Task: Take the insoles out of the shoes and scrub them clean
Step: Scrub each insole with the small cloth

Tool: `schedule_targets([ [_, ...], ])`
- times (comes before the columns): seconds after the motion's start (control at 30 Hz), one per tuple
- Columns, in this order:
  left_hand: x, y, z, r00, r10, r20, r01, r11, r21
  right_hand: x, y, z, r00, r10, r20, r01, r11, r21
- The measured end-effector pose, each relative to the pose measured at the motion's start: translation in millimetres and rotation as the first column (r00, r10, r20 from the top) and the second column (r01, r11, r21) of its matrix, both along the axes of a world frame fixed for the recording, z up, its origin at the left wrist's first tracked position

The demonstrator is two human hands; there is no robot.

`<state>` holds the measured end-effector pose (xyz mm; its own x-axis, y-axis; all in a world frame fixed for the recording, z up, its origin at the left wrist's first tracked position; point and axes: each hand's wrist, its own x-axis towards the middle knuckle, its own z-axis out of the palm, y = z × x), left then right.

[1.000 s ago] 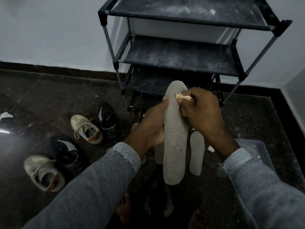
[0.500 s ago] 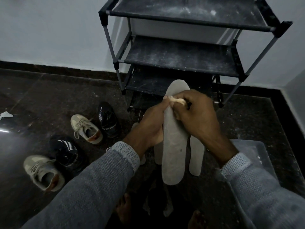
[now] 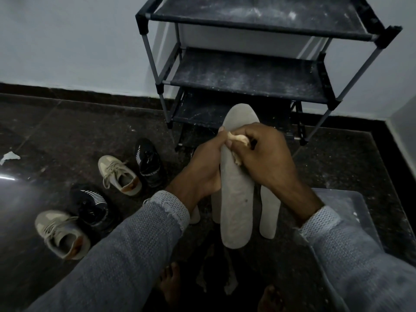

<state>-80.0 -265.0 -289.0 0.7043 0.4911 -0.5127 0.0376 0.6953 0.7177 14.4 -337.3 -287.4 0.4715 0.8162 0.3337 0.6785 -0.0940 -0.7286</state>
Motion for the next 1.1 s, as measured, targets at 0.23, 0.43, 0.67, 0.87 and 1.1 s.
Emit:
schedule_targets([
  [0.23, 1.3, -2.8, 0.0, 0.999, -0.035, 0.032, 0.035, 0.999, -0.005, 19.3, -6.6, -2.1, 0.989, -0.150, -0.016, 0.151, 0.988, 0.034],
  [0.43, 0.6, -1.9, -0.5, 0.998, -0.025, 0.064, 0.027, 0.999, -0.027, 5.5, -1.7, 0.4, 0.997, -0.072, 0.019, 0.071, 0.997, 0.034],
  [0.67, 1.4, -6.5, 3.2, 0.997, -0.051, 0.060, 0.051, 0.999, -0.006, 14.0, -3.0, -1.9, 0.991, -0.133, 0.014, 0.131, 0.988, 0.086],
  [0.87, 0.6, -6.9, 5.4, 0.998, -0.049, 0.043, 0.049, 0.999, 0.008, 20.6, -0.7, 0.5, 0.987, -0.156, 0.028, 0.155, 0.987, 0.046],
  [1.1, 0.5, -4.0, 8.2, 0.999, -0.046, -0.006, 0.046, 0.998, 0.037, 31.4, -6.2, 0.2, 0.967, -0.200, -0.157, 0.207, 0.978, 0.026],
])
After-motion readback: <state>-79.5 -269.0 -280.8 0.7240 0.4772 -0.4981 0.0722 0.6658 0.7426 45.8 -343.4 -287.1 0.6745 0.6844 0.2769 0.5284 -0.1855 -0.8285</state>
